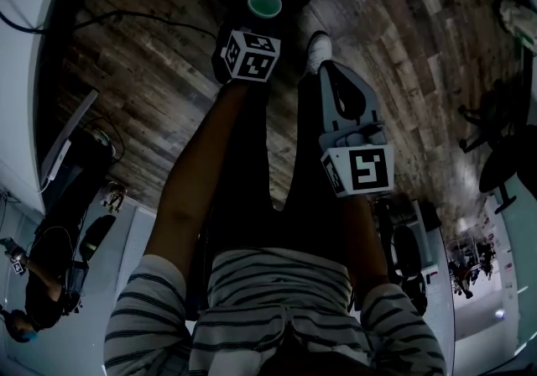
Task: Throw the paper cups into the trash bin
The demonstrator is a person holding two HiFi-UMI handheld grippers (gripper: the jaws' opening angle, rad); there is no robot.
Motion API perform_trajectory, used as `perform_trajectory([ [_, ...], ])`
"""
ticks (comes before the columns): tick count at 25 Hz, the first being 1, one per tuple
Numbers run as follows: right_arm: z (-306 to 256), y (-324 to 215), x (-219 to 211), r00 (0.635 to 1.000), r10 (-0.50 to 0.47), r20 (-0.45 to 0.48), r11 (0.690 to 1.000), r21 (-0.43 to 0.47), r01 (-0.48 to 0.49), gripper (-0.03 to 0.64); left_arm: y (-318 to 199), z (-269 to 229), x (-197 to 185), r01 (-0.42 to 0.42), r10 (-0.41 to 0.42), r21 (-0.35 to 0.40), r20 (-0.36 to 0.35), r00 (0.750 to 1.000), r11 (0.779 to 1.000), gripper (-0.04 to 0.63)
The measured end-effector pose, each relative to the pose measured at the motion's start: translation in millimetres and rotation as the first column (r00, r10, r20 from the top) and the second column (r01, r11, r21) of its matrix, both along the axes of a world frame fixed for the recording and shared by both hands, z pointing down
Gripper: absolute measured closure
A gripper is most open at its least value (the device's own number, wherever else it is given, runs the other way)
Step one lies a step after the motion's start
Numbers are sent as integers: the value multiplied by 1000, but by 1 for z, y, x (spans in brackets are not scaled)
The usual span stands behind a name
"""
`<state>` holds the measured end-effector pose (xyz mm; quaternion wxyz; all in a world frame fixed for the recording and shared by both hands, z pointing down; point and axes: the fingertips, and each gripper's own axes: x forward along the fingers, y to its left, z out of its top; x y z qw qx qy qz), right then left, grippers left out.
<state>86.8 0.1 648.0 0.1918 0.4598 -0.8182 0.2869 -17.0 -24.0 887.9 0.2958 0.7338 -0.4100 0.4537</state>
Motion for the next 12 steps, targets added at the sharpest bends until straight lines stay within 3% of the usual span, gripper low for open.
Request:
perform_trajectory([
  [5, 3, -2, -1, 1000, -3, -3, 1000, -1, 3, 600, -2, 20, -2, -71, 72, -29, 30, 997, 997, 319],
  [12, 4, 7, -2, 1000, 0, 3, 1000, -18, 0, 600, -4, 41, -1, -105, 107, -54, 33, 994, 993, 319],
])
